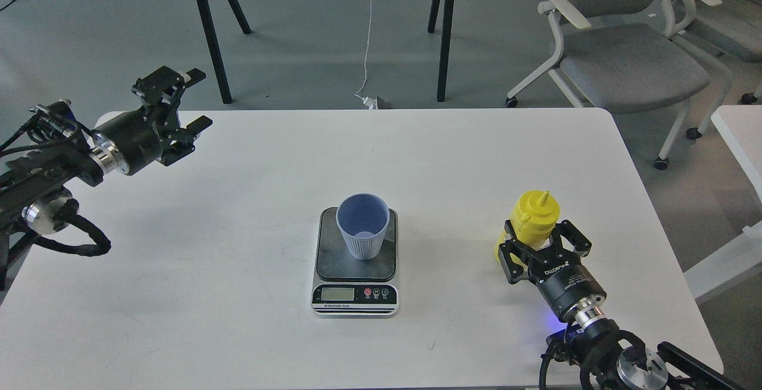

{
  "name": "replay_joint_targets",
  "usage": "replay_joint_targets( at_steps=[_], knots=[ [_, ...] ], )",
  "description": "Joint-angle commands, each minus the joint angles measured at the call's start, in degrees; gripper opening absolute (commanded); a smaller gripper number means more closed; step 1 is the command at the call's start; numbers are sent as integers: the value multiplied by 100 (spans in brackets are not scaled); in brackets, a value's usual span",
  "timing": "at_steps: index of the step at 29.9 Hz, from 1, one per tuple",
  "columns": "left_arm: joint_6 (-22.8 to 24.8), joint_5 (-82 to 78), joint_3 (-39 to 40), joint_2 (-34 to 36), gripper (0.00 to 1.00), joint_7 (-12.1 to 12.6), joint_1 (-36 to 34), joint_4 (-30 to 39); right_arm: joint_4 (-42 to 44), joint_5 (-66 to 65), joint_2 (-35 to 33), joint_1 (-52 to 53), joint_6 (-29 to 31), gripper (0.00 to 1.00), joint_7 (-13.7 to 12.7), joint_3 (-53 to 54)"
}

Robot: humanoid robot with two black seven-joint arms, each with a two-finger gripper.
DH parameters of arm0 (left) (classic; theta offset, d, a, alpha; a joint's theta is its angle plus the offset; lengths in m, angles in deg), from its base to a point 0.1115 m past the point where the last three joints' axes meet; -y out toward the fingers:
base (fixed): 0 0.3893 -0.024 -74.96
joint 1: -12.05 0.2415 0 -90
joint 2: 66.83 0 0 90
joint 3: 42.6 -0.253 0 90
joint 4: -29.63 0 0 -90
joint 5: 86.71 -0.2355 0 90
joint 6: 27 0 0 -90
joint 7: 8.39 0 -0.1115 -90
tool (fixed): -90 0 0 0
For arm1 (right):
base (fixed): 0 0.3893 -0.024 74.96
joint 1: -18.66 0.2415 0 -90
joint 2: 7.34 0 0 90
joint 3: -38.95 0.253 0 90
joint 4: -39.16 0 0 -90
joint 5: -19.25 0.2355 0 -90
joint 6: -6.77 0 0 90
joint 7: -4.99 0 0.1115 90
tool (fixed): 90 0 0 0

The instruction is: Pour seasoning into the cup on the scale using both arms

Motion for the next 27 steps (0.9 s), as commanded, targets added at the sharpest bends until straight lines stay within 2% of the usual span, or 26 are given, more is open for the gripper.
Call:
replay_joint_targets(
  at_steps=[1, 8, 14, 21, 27],
  knots=[
    [0, 0, 0, -1, 100, 0, 9, 0, -182, -8, -18, -113, -1, 99, -2, -17],
    [0, 0, 8, -1, 100, 0, 9, 0, -744, -148, -114, -605, -1, 99, -2, 53],
    [0, 0, 0, -10, 100, 0, 9, 0, -1316, -166, -492, -983, -1, 99, 16, 106],
    [0, -9, 0, -10, 100, 0, 9, 0, -1431, -166, -659, -1247, -1, 99, 24, 316],
    [0, -9, 0, -10, 100, 0, 9, 0, -1861, -166, -949, -1642, -1, 99, 24, 615]
  ],
)
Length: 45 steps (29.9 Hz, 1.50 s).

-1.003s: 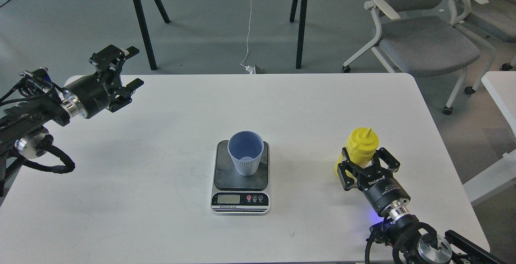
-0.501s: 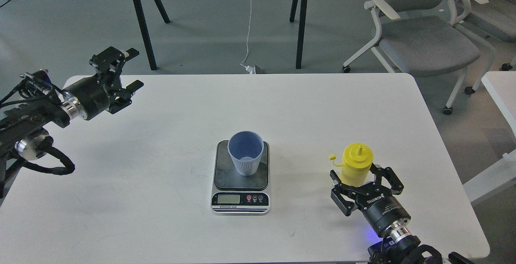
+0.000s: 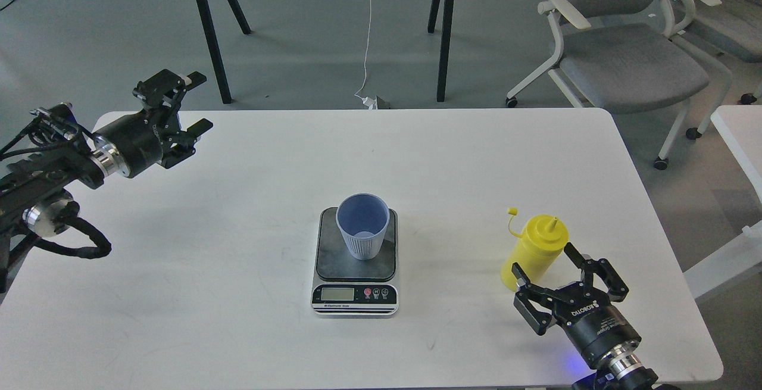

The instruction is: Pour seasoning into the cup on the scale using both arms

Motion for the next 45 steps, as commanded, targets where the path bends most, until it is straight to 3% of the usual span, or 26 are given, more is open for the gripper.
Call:
replay_joint_targets(
  at_steps=[1, 12, 16, 20, 23, 27, 32, 35, 39, 45],
  knots=[
    [0, -1, 0, 0, 100, 0, 0, 0, -261, 0, -188, -316, 0, 99, 0, 234],
    [0, -1, 9, -26, 100, 0, 0, 0, -1104, -176, -1189, -1581, 0, 99, 8, 516],
    [0, -1, 0, 0, 100, 0, 0, 0, -1281, -158, -1787, -2030, 0, 99, 105, 1349],
    [0, 17, 9, -8, 100, 0, 0, 0, -922, -167, -1902, -1900, 0, 99, 88, 2386],
    [0, 17, 9, -26, 100, 0, 17, 0, -614, -167, -1963, -1198, 0, 99, 44, 2634],
    [0, 17, 18, -26, 100, 0, 44, 0, -88, -210, -2157, 487, 0, 99, 0, 2285],
    [0, 26, 167, -35, 100, 0, 53, 0, 1431, -316, -1965, 3141, 0, 99, -106, 688],
    [9, 26, 228, -35, 100, 0, 61, 17, 2617, -316, -1351, 4618, 0, 99, -106, -473],
    [17, 26, 334, -35, 100, 0, 61, 18, 3560, -325, -629, 5220, 0, 99, -114, -969],
    [17, 34, 352, -9, 100, 0, 61, 26, 3702, -342, -136, 5247, 0, 99, -97, -1030]
  ],
)
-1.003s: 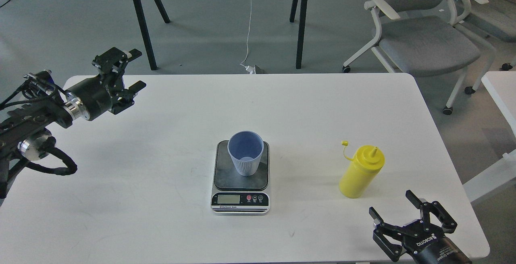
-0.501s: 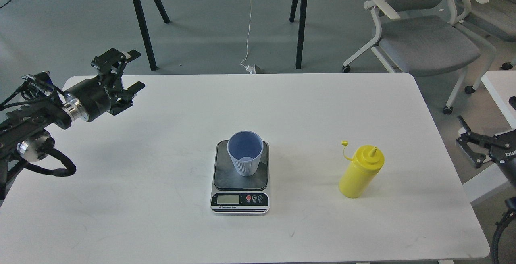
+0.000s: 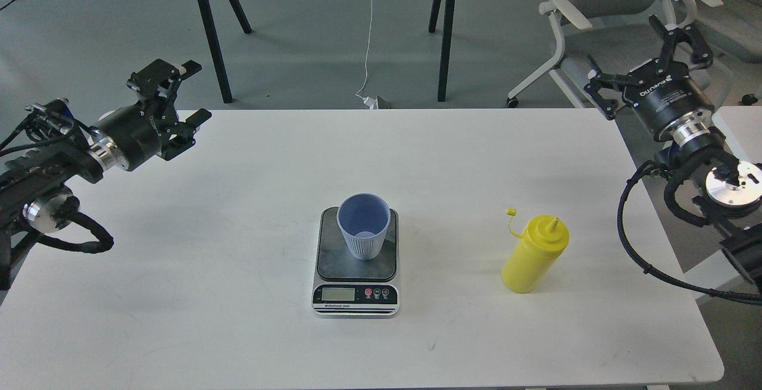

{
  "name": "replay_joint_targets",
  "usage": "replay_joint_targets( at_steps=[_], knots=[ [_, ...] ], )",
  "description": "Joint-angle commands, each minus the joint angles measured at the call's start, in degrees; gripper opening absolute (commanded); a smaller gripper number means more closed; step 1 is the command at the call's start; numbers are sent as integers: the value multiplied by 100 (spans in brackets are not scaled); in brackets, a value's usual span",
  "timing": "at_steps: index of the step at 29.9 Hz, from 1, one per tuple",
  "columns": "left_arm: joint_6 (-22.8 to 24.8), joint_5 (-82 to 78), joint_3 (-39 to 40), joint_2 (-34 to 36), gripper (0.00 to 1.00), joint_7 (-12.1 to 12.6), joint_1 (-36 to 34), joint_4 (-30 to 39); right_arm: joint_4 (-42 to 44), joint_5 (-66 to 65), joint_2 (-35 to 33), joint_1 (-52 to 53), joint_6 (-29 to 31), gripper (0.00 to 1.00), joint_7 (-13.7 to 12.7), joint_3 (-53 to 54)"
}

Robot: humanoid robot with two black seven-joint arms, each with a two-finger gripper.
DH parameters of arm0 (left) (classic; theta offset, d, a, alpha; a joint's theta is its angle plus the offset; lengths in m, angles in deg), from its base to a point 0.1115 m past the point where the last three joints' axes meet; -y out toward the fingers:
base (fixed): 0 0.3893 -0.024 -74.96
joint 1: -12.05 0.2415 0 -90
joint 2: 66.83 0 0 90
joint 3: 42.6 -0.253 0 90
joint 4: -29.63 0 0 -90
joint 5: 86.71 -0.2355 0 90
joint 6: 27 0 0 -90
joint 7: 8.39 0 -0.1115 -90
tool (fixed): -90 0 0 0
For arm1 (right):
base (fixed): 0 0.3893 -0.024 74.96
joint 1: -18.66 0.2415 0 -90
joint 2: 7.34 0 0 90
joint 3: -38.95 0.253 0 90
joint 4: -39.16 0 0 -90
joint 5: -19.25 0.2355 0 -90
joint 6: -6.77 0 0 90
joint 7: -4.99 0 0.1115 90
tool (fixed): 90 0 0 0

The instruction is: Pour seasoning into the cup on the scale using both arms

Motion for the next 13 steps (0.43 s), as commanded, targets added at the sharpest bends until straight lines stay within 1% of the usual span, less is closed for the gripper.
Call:
replay_joint_targets(
  at_steps=[1, 6, 13],
  knots=[
    [0, 8, 12, 9, 100, 0, 0, 6, 30, -35, 153, 7, 0, 99, 17, -56],
    [35, 43, 301, -17, 100, 0, 35, 15, 21, -290, 275, -55, 0, 99, 43, -56],
    [-9, 43, 328, -184, 100, 0, 61, 6, 30, -545, 355, -213, 0, 99, 96, -56]
  ],
)
